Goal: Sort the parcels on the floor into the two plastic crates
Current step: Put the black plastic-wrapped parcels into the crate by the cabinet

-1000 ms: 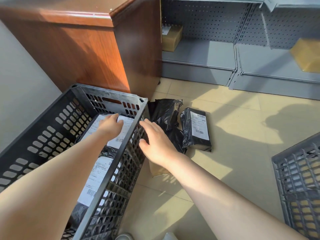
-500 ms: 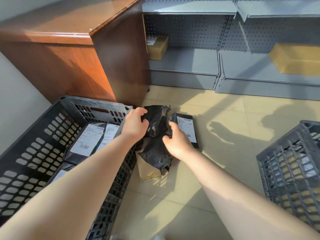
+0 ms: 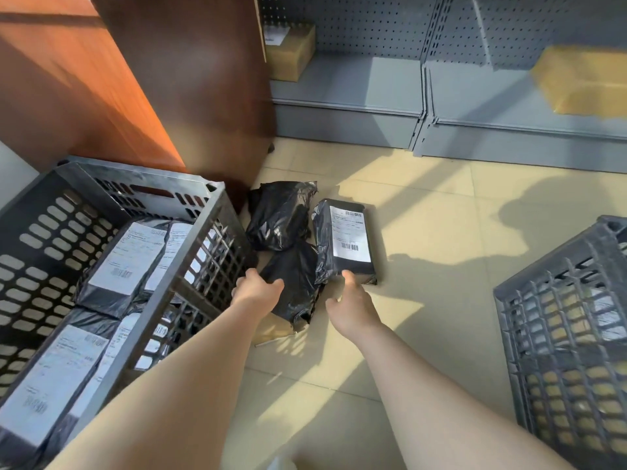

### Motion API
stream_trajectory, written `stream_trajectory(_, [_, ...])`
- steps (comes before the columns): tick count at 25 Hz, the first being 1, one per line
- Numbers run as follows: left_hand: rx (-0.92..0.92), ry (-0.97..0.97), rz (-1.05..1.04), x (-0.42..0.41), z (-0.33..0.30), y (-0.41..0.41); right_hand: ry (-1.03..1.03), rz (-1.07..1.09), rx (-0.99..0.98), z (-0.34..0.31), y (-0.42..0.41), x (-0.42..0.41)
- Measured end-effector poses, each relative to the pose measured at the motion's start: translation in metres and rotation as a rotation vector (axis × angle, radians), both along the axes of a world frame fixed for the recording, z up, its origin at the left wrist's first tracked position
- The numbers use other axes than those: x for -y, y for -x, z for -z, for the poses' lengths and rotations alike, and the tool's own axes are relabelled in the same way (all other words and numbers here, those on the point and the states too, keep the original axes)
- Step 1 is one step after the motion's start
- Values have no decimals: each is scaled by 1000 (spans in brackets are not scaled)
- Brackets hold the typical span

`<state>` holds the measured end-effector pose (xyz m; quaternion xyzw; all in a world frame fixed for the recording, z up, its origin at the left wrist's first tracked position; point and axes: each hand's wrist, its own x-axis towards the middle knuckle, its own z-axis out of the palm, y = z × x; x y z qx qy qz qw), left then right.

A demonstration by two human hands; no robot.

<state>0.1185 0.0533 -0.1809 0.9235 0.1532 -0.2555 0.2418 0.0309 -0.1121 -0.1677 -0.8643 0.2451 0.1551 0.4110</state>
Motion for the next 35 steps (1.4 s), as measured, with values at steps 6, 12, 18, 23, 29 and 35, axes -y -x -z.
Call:
stream_trajectory(6, [-41, -29, -115, 9, 16, -4, 20, -50, -148, 23, 4, 11])
stream_trajectory(12, [14, 145, -252, 11, 24, 5, -14, -30, -174, 29, 2, 15])
stream_trajectory(18, [-97, 398, -246, 23, 22, 15, -142, 51, -180, 28, -3, 11])
stream_trajectory(23, [-309, 682, -290, 28, 10, 23, -271, -46, -196, 30, -1, 12])
stream_trajectory(29, [-292, 769, -359, 34, 2, 18, 142, -378, -98, 32, 5, 16])
stream_trajectory(35, [-141, 738, -290, 37, -5, 0, 469, -307, 173, 20, -5, 24])
